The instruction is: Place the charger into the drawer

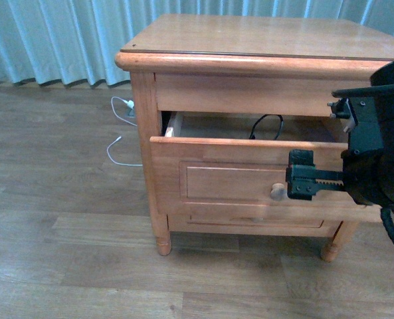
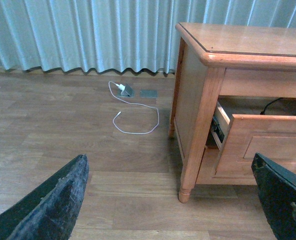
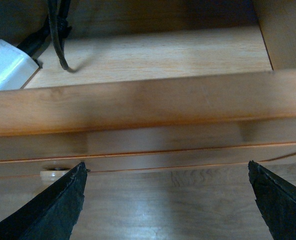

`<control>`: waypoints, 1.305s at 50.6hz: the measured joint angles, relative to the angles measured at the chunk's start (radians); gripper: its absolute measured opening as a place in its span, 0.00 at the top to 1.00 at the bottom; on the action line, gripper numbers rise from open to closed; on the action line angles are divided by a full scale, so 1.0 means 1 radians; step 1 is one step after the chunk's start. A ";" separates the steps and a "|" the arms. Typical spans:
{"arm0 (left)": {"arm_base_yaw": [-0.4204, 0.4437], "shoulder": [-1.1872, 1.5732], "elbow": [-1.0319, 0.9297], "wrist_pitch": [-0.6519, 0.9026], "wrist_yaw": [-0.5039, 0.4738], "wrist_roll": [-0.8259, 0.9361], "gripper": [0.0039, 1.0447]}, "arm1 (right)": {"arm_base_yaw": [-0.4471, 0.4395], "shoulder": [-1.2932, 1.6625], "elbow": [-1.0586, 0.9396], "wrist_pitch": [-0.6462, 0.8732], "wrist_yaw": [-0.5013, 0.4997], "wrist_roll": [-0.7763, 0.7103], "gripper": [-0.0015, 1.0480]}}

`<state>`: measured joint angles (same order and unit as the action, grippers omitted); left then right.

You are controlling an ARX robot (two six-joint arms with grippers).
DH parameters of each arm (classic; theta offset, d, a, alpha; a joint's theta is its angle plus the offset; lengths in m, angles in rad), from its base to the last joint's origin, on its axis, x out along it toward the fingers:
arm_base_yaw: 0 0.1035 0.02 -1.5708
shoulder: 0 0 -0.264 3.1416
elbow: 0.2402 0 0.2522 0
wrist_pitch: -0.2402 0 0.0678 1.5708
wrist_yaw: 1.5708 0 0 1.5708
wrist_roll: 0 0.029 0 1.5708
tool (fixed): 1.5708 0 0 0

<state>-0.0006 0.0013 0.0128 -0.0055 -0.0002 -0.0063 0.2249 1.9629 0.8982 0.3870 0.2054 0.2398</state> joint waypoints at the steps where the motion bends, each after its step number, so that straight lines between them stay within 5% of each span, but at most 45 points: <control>1: 0.000 0.000 0.000 0.000 0.000 0.000 0.05 | 0.000 0.014 0.014 0.007 0.011 0.007 0.08; 22: 0.000 0.000 0.000 0.000 0.000 0.000 0.05 | -0.006 0.132 0.169 0.129 0.212 0.154 0.08; 46: 0.000 0.000 0.000 0.000 0.000 0.000 0.05 | -0.003 0.179 0.219 0.164 0.270 0.188 0.08; 52: 0.000 0.000 0.000 0.000 0.000 0.000 0.05 | -0.008 0.180 0.220 0.146 0.235 0.187 0.08; 66: 0.000 0.000 0.000 0.000 0.000 0.000 0.05 | -0.049 0.052 0.125 -0.002 -0.040 0.063 0.08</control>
<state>-0.0006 0.0013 0.0124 -0.0055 -0.0002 -0.0063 0.1757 2.0148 1.0233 0.3847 0.1650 0.3031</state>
